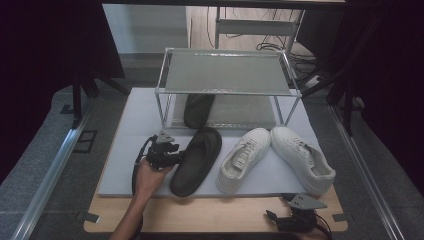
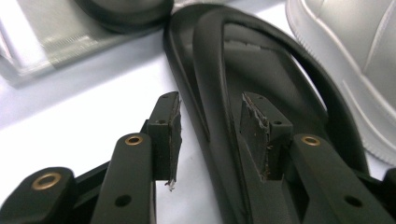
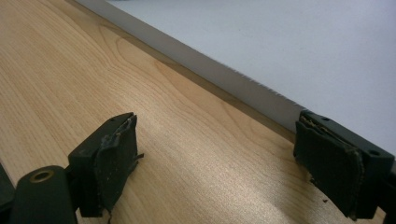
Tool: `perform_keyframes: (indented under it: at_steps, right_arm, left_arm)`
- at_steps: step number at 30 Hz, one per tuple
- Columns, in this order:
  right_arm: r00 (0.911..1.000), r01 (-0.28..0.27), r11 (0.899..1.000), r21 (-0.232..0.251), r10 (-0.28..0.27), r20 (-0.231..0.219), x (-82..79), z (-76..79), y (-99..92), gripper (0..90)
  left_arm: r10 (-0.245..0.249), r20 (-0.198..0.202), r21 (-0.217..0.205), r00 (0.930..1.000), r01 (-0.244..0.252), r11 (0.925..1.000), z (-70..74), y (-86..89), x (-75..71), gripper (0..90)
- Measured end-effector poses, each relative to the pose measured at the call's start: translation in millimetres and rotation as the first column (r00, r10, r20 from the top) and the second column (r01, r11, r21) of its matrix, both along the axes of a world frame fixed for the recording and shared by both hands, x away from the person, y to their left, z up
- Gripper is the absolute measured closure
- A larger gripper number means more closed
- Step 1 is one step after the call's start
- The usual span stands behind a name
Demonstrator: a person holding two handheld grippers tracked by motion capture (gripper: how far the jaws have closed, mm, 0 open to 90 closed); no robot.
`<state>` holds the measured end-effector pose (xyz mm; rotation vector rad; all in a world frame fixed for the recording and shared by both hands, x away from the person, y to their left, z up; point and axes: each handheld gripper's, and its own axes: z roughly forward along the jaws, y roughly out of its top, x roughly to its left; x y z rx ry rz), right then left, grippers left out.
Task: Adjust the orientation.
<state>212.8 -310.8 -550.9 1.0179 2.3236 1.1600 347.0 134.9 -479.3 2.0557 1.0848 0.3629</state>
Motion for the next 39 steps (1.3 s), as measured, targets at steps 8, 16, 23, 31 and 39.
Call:
perform_keyframes:
  at_steps: [8, 16, 23, 31, 39]
  right_arm:
    - [1.0, 0.0, 1.0, 0.0, 0.0, 0.001, 0.1, 0.0, -0.1, 13.5]
    - [1.0, -0.001, 1.0, 0.001, 0.001, 0.0, 0.0, 0.0, -0.1, 13.5]
    - [1.0, 0.0, 1.0, 0.001, 0.0, 0.0, 0.0, 0.0, -0.1, 13.5]
    - [1.0, 0.0, 1.0, 0.001, 0.0, 0.001, 0.1, 0.0, -0.1, 13.5]
    - [1.0, 0.0, 1.0, 0.001, 0.0, 0.001, 0.1, 0.0, -0.1, 13.5]
  left_arm:
    - [0.0, -0.031, 0.0, 0.9995, 0.0, 1.0, -16.5, -8.7, 6.6, 65.3]
    - [0.012, -0.015, 0.019, 0.9998, -0.012, 0.9997, -13.7, -13.1, 4.3, 79.3]
    - [0.007, -0.005, 0.024, 1.0, -0.007, 0.9997, -10.2, -12.5, 3.2, 81.0]
    - [0.006, 0.019, 0.04, 0.9998, -0.007, 0.9992, 2.1, -13.3, 6.3, 81.3]
    - [0.006, 0.049, 0.026, 0.9988, -0.008, 0.9996, 20.9, -17.3, 13.1, 81.4]
